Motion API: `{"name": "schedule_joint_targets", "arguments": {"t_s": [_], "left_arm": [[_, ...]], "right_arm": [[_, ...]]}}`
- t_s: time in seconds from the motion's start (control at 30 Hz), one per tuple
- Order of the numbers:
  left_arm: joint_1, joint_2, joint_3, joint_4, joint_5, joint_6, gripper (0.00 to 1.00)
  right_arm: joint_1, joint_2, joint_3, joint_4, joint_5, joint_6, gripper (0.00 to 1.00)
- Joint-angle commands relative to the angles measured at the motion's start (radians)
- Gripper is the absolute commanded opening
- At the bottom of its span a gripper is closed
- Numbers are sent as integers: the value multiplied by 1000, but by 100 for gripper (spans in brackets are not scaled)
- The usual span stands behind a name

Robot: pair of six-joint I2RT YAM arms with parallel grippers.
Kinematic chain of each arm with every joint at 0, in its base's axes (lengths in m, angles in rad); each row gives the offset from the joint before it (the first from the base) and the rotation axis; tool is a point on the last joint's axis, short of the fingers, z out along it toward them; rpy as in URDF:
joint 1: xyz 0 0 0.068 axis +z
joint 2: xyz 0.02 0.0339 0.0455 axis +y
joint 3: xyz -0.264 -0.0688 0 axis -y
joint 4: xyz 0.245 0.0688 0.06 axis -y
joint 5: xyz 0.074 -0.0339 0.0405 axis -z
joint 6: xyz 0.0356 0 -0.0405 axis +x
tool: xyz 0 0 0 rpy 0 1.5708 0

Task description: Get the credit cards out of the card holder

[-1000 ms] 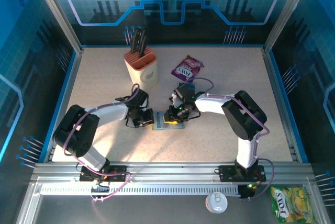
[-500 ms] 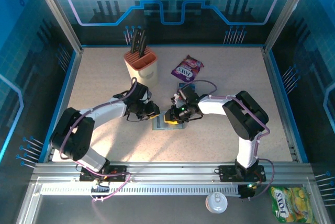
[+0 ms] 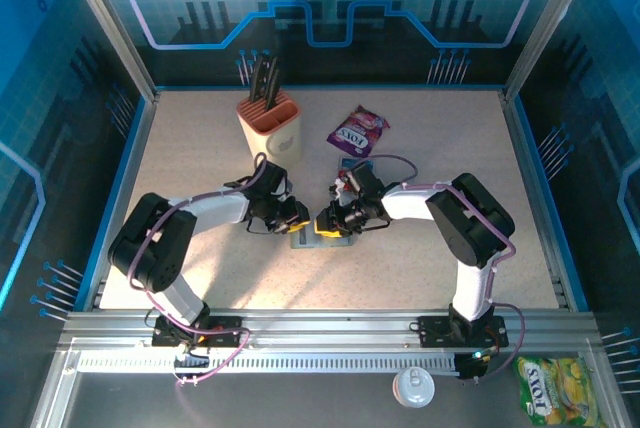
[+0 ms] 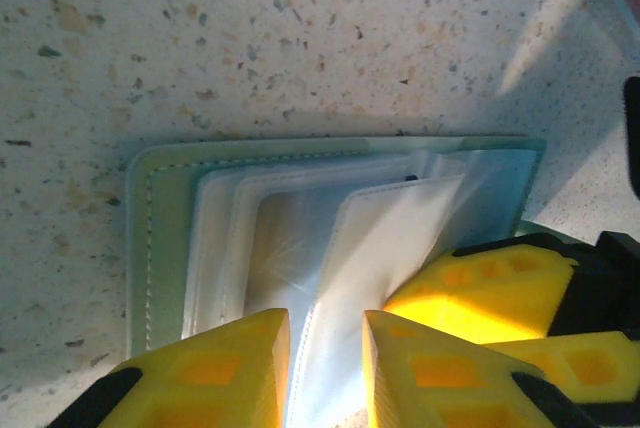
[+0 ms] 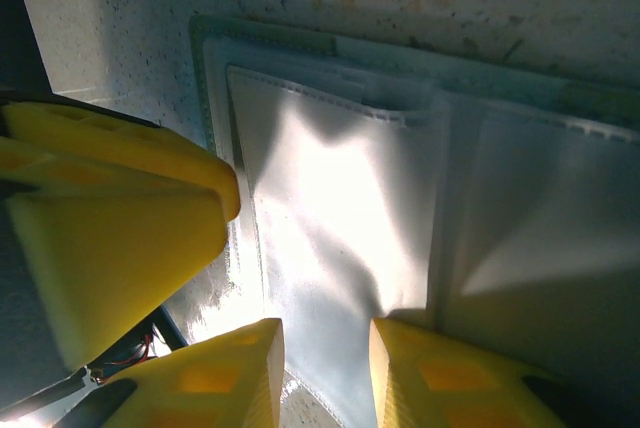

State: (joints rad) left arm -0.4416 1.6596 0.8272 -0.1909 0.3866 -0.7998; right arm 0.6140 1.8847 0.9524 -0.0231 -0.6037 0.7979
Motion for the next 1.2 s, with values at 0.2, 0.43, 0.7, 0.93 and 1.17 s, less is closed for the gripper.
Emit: {"name": "schedule_joint_targets", "arguments": {"t_s": [0.2, 0.43, 0.7, 0.93, 1.17], "left_arm": [[-5, 39, -20, 53, 64, -33, 24], [-7, 13, -46, 97, 86, -62, 20], [-15, -25, -62, 82, 116, -70, 23], [-26, -46, -35, 54, 111, -74, 23], [-58, -38, 33, -1, 92, -59, 23]], "right_arm": [[-14, -4, -38, -14, 30, 21, 30], [-15, -16, -47, -2, 29, 30, 30], [-11, -74, -43, -1, 34, 46, 30], [-24, -172, -43, -54, 72, 31, 30], [-69, -260, -61, -101, 91, 3, 31]]}}
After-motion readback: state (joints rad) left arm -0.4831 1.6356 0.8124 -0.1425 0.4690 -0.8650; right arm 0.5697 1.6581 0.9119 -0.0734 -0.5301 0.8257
